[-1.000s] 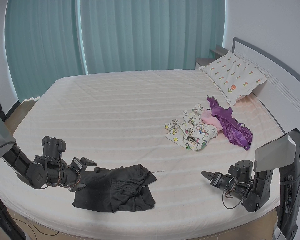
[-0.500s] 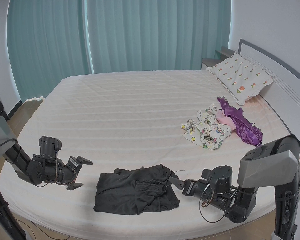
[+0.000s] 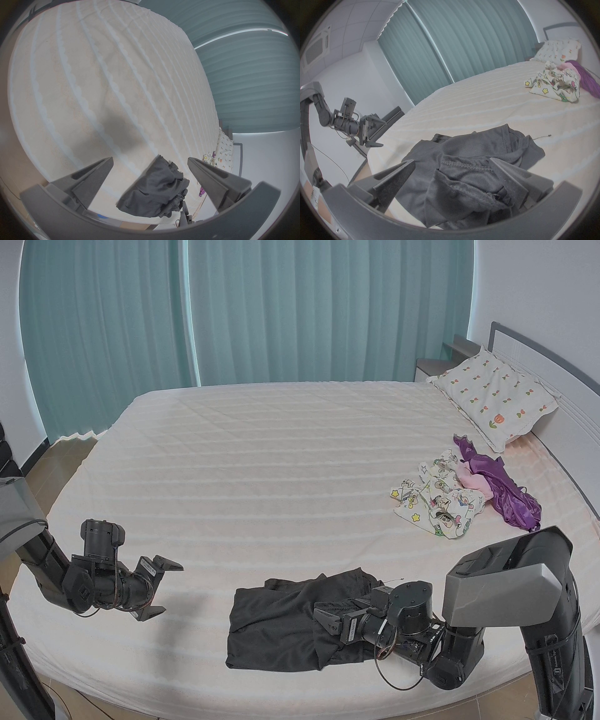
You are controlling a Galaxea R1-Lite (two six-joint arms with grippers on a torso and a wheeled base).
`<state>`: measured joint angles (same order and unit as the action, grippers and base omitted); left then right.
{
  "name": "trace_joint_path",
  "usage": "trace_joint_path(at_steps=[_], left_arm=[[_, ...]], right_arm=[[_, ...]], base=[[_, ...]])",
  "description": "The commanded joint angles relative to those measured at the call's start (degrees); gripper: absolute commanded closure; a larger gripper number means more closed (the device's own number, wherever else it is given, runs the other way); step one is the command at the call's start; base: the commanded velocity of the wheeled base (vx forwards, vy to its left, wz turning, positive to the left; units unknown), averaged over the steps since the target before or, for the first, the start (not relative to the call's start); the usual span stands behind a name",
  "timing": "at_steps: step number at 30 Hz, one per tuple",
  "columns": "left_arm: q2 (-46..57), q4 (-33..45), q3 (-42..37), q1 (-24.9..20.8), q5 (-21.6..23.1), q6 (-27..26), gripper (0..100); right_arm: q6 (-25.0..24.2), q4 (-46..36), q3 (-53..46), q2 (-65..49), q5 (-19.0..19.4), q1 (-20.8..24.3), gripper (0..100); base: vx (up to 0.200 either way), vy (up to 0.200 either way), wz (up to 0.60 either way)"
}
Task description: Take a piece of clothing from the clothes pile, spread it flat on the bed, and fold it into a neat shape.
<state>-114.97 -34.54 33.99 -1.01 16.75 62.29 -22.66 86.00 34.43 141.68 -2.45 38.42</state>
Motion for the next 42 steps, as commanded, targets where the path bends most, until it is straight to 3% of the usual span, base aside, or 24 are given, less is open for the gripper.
trace_joint_path(at_steps=[1,3,4,11,18,24,27,28,42], left_arm=[[-1.49,-0.18,-0.06,-0.13,-0.05,0.02,0],[-1.49,-0.18,-0.06,-0.13,-0.05,0.02,0],[-1.49,-0.18,-0.15,-0.13,-0.14,0.02,0],[-1.49,-0.18,-0.15,-0.13,-0.14,0.02,0],[-1.49,-0.18,-0.24,-0.13,-0.14,-0.07,0],[-1.49,-0.18,-0.33,-0.13,-0.14,-0.07,0],[-1.49,-0.18,-0.33,-0.13,-0.14,-0.07,0],[-1.49,-0.18,-0.24,-0.13,-0.14,0.02,0],[-1.49,-0.18,-1.20,-0.92,-2.25,-2.09,0]], right_arm=[[1.30,0.04,0.55,1.67,-0.98,-0.63,0],[1.57,0.13,0.29,2.29,-1.50,-0.81,0],[1.66,0.13,0.20,2.64,-1.59,-0.72,100],[2.10,0.39,-2.08,2.37,-0.71,-0.46,100],[1.57,3.64,-8.59,-0.61,-0.10,-3.00,100],[-0.19,3.64,-13.33,-4.57,5.79,-4.32,100],[-0.10,3.64,-12.19,-4.31,6.23,-4.32,100],[-0.10,3.64,-11.66,-4.13,6.32,-4.32,0],[-1.07,3.64,-9.55,-3.78,6.05,-4.24,0]], base=[[0.000,0.000,0.00],[0.000,0.000,0.00],[0.000,0.000,0.00],[0.000,0.000,0.00],[0.000,0.000,0.00],[0.000,0.000,0.00],[0.000,0.000,0.00],[0.000,0.000,0.00],[0.000,0.000,0.00]])
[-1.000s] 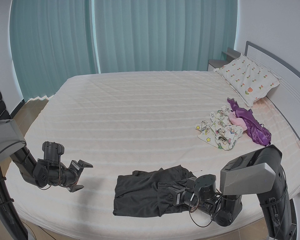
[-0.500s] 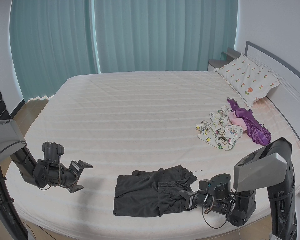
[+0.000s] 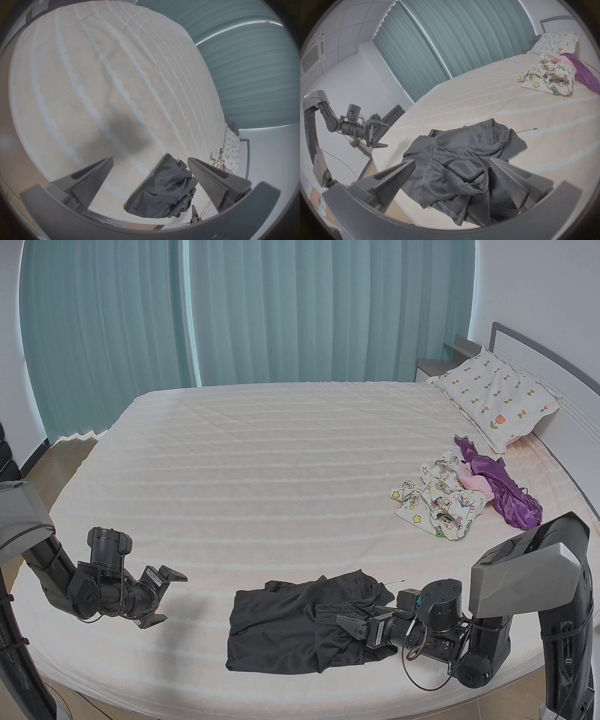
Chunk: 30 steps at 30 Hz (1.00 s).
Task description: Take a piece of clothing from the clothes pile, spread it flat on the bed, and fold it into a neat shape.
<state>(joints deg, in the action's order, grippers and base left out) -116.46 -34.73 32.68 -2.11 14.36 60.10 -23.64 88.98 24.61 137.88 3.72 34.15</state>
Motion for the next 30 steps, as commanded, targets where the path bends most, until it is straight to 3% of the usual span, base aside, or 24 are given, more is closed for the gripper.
trace_joint_path(at_steps=[1,18,27,28,30], left_arm=[[0.00,0.01,0.10,0.18,0.23,0.11,0],[-0.09,0.01,0.36,0.61,0.32,0.19,0],[-0.53,-0.07,0.28,0.44,0.14,-0.07,0],[-0.53,-0.07,0.28,0.44,0.14,-0.07,0],[-0.53,-0.07,0.28,0.44,0.14,-0.16,0]], right_arm=[[-0.01,0.67,0.35,0.20,-0.73,0.04,0],[2.46,0.67,4.74,3.28,-4.16,0.13,0],[7.29,0.67,4.48,5.03,-5.92,-1.36,0],[7.29,0.67,4.39,5.12,-6.00,-1.36,100],[8.43,0.58,4.48,6.35,-6.44,-1.71,100]], base=[[0.000,0.200,0.00],[0.000,0.200,0.00],[0.000,0.000,0.00],[0.000,0.000,0.00],[0.000,0.000,0.00]])
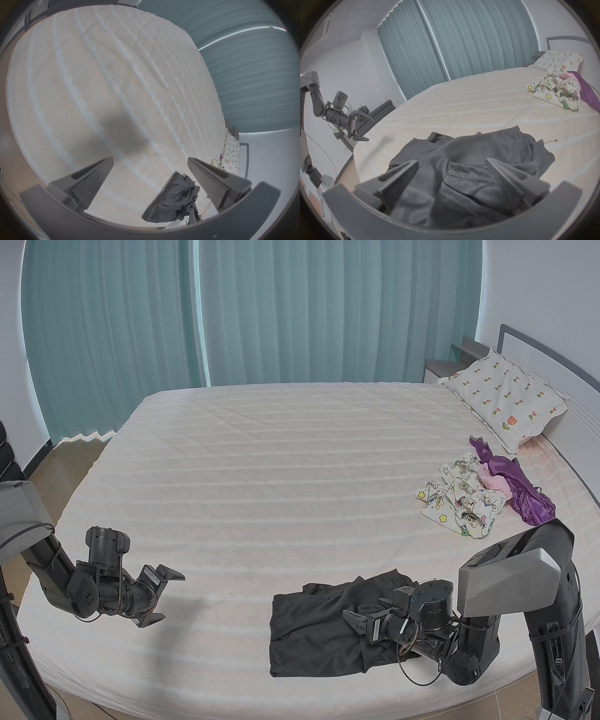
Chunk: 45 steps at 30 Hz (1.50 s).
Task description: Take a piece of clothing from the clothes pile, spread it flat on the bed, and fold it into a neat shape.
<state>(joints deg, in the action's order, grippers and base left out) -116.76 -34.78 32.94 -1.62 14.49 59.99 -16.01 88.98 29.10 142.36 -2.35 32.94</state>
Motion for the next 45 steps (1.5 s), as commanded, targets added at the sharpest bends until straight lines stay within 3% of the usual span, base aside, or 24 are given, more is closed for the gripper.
trace_joint_path(at_steps=[1,12,19,22,27,38,42,43,45], left_arm=[[-0.22,-0.02,0.02,-0.05,0.01,-0.05,0],[-0.22,-0.02,0.02,-0.05,-0.08,-0.05,0],[-0.22,-0.02,0.02,-0.05,-0.08,-0.14,0],[-0.22,-0.02,0.02,-0.05,-0.08,-0.14,0],[-0.22,-0.02,0.02,-0.05,-0.08,-0.05,0],[-0.48,-0.02,0.02,-0.05,-0.17,-0.22,0],[-0.48,-0.02,0.02,-0.05,-0.26,-0.22,0],[-0.48,-0.02,0.02,-0.05,-0.26,-0.22,0],[-0.48,-0.02,0.02,-0.05,-0.26,-0.22,0]], right_arm=[[0.89,0.58,-0.01,2.04,-0.55,-0.51,100],[0.98,0.58,-3.35,-0.42,-1.78,-0.51,100],[1.94,0.14,-12.40,-6.39,1.03,-3.76,100],[4.67,0.14,-15.04,-6.22,1.83,-7.01,100],[7.74,0.14,-19.43,-6.66,4.81,-7.36,100],[17.94,0.05,-24.97,-3.14,4.99,-14.04,100],[19.61,0.14,-24.53,-1.30,4.99,-15.98,100],[20.05,0.14,-24.53,-1.12,4.90,-16.59,0],[21.28,0.23,-24.79,-0.77,4.99,-17.56,0]], base=[[0.000,0.000,0.00],[0.000,0.000,0.00],[0.000,0.000,0.00],[0.000,0.000,0.00],[0.000,0.000,0.00],[0.000,0.000,0.00],[0.000,0.000,0.00],[0.000,0.000,0.00],[0.000,0.000,0.00]])
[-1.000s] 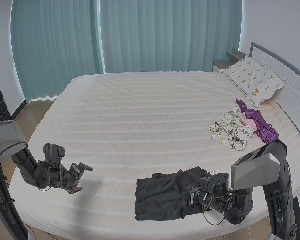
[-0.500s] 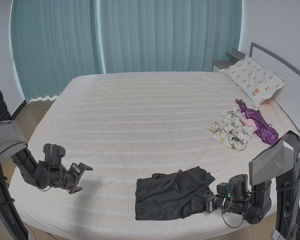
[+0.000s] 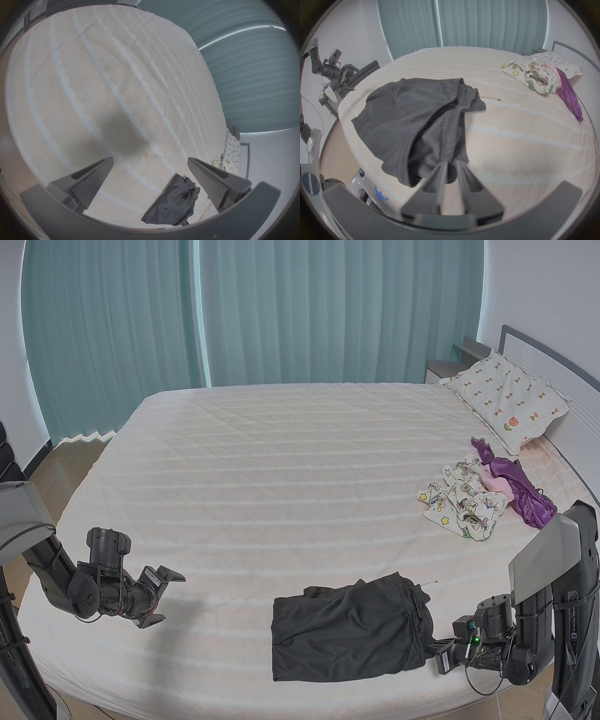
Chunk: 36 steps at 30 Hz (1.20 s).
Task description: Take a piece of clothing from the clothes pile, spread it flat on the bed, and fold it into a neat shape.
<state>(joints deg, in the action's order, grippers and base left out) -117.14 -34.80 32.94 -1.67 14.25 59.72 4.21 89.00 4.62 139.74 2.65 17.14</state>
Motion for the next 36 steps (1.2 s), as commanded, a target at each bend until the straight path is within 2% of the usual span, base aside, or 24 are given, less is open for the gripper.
trace_joint_path(at_steps=[1,6,10,15,17,18,20,23,24,25,28,32,36], left_arm=[[-0.11,0.00,0.02,-0.09,-0.01,0.04,0],[-0.19,0.00,0.02,0.00,-0.01,0.04,0],[-0.19,0.00,0.02,0.00,-0.01,0.04,0],[-0.19,0.00,0.02,-0.09,-0.10,-0.04,0],[-0.19,0.00,0.02,-0.09,-0.10,-0.04,0],[-0.19,0.00,0.11,-0.09,-0.10,-0.04,0],[-0.28,0.00,0.11,-0.09,-0.10,-0.13,0],[-0.46,0.00,0.11,-0.18,-0.10,-0.13,0],[-0.46,0.00,0.11,-0.18,-0.10,-0.13,0],[-0.46,0.00,0.11,-0.18,-0.10,-0.13,0],[-0.46,0.00,0.20,-0.18,-0.10,-0.13,0],[-0.46,-0.09,0.20,-0.26,-0.19,-0.13,0],[-0.55,0.00,0.28,-0.35,-0.28,-0.13,0]], right_arm=[[1.68,0.21,-0.58,1.59,-0.01,-2.02,0],[3.26,0.56,-1.98,-0.35,-0.01,-3.08,0],[3.53,0.56,-0.14,-3.86,0.26,-7.12,0],[2.47,0.12,6.54,-4.48,3.86,-11.34,0],[2.47,0.12,6.54,-4.48,3.86,-11.34,0],[0.54,0.03,9.27,-4.65,6.06,-12.66,0],[-4.29,0.12,12.34,-4.21,7.11,-11.69,0],[-17.30,-0.15,18.50,-4.13,7.11,-8.26,0],[-20.03,-0.50,19.55,-4.13,7.20,-7.47,0],[-25.65,-2.08,22.10,-4.04,7.11,-5.63,0],[-34.79,-7.97,27.55,-4.30,7.02,-3.08,0],[-41.12,-14.12,32.65,-3.95,8.78,-1.23,0],[-44.37,-16.32,38.27,-0.87,11.07,0.26,0]], base=[[0.000,0.000,0.00],[0.000,0.000,0.00],[0.000,0.000,0.00],[0.000,0.000,0.00],[0.000,0.000,0.00],[0.000,0.000,0.00],[0.000,0.000,0.00],[0.000,0.000,0.00],[0.000,0.000,0.00],[0.000,0.000,0.00],[0.000,0.000,0.00],[0.000,0.000,0.00],[0.000,0.000,0.00]])
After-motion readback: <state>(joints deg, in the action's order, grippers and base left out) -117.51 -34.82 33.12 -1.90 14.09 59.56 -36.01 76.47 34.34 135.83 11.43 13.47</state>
